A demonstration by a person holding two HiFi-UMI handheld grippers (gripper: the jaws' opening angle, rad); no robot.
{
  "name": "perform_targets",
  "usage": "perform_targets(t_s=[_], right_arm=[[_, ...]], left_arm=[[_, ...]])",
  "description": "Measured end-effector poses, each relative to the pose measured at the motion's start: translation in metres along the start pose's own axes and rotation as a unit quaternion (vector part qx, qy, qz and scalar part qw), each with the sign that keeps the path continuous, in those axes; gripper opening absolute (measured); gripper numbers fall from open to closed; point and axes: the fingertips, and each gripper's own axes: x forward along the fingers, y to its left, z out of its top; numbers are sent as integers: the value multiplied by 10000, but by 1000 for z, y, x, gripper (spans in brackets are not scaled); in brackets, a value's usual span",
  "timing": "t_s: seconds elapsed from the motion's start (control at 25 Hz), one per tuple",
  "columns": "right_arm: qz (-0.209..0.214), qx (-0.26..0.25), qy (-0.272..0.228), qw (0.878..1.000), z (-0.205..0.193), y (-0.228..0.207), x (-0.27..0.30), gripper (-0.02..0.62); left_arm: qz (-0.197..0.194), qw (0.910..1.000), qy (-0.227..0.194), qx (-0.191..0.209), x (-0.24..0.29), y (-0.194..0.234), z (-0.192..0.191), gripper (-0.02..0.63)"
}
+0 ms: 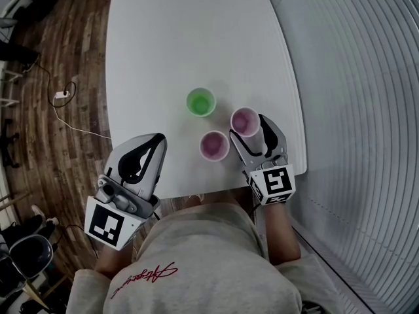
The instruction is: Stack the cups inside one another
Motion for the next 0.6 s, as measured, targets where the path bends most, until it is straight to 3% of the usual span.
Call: perform_targets(t_s=[0.36,0.6], right_arm=[[10,-217,-168,9996,20,0,4,327],[112,-273,-286,9992,43,0,4,327]], left_arm=[[41,9998,-138,122,-6,6,-1,-5],[223,9996,-144,-47,-3,11,7,-5]])
